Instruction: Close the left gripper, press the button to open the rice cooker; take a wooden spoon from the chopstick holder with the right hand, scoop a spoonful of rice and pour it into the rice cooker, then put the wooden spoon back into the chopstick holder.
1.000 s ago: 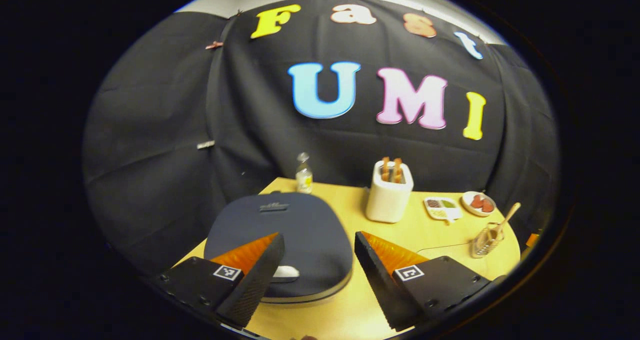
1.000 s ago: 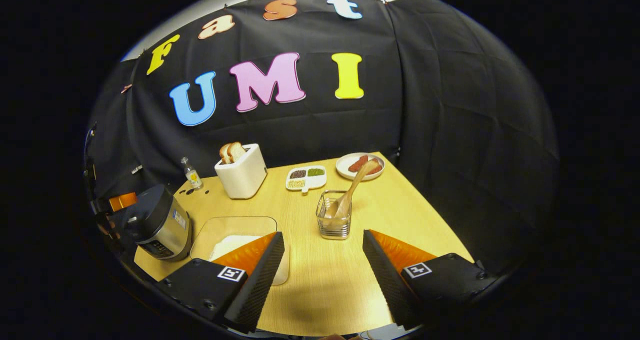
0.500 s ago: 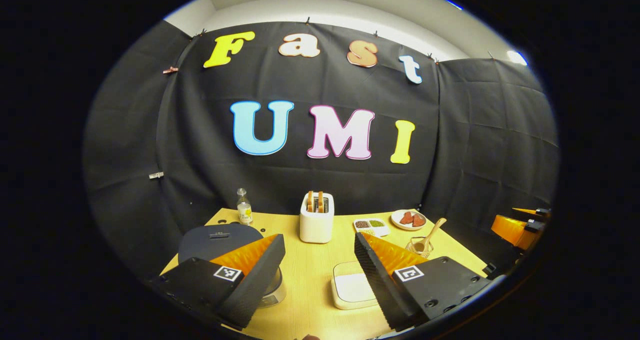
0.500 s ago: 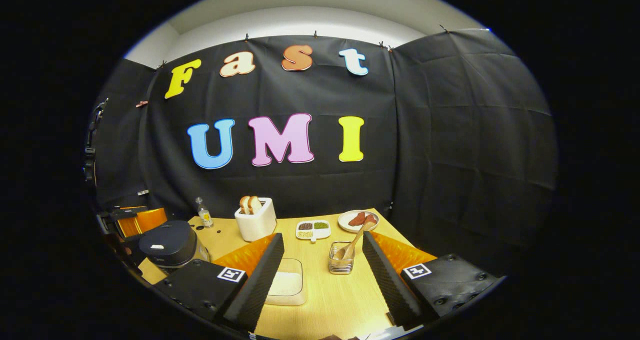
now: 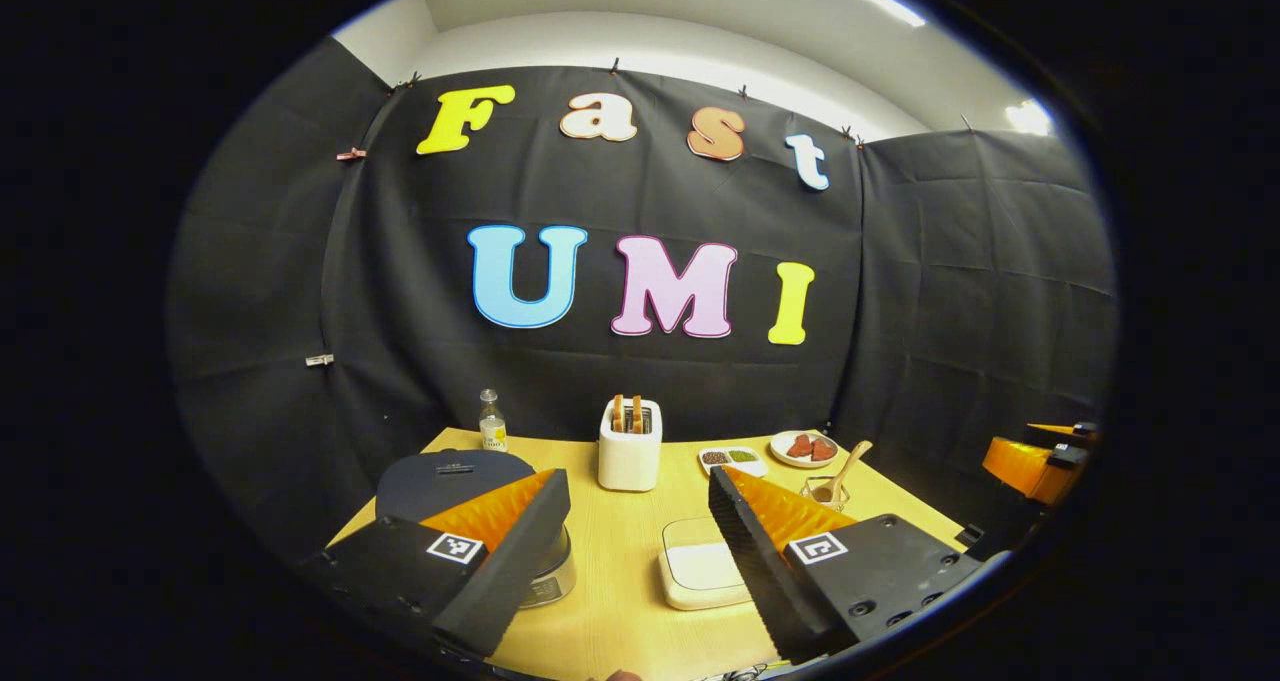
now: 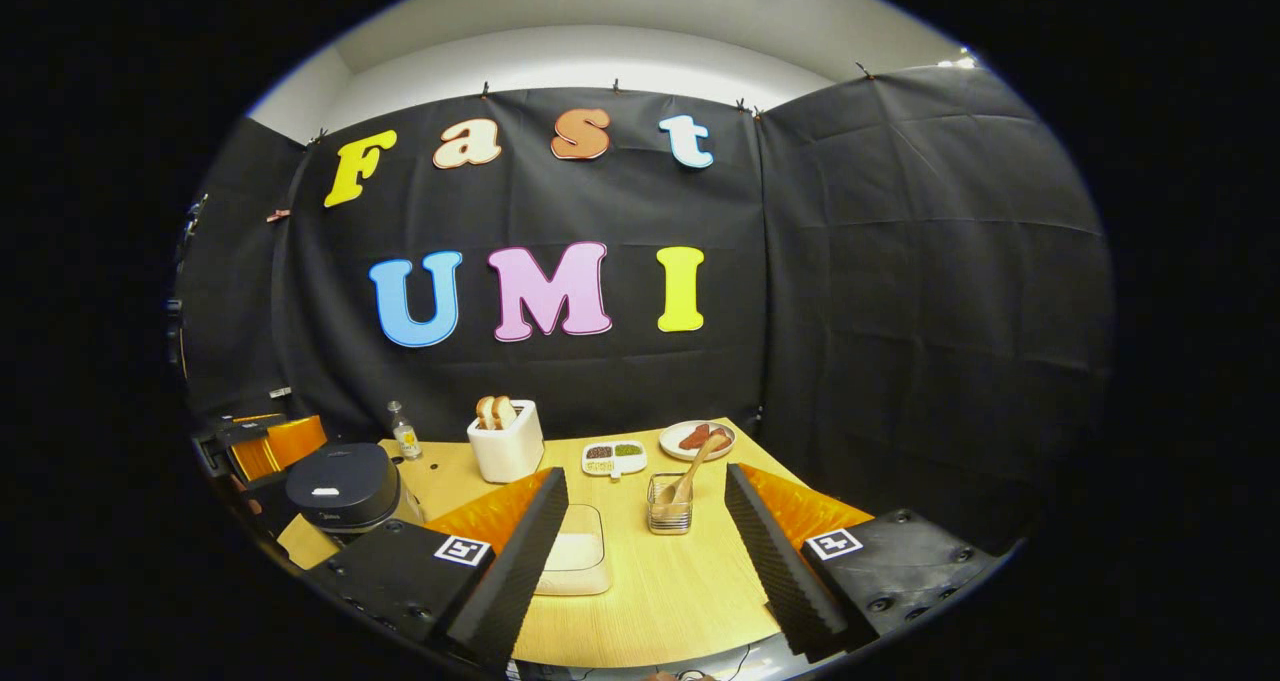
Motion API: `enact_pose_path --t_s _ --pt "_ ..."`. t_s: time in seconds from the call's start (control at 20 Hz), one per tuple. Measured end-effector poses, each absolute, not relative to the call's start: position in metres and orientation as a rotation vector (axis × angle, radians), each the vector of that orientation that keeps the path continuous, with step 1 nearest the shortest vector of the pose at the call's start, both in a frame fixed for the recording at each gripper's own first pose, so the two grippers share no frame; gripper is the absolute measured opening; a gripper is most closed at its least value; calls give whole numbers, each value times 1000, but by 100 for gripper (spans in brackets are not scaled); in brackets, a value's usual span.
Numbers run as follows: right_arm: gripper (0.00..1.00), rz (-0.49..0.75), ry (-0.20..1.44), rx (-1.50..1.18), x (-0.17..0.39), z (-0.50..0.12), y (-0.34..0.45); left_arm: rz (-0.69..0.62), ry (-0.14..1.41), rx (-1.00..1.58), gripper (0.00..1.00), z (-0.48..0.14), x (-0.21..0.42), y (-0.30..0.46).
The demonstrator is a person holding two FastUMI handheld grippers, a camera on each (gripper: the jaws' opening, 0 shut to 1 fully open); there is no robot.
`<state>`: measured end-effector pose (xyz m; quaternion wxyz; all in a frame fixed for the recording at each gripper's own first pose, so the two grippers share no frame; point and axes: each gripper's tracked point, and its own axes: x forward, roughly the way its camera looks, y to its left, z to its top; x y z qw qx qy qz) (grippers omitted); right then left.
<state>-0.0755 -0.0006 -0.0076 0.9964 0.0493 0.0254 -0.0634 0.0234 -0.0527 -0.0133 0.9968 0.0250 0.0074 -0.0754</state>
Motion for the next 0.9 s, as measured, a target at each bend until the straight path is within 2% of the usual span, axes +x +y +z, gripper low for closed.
enact_pose_path --t_s 0.9 --pt "99 -237 33 103 -72 1 -24 -261 50 38 95 -23 43 -95"
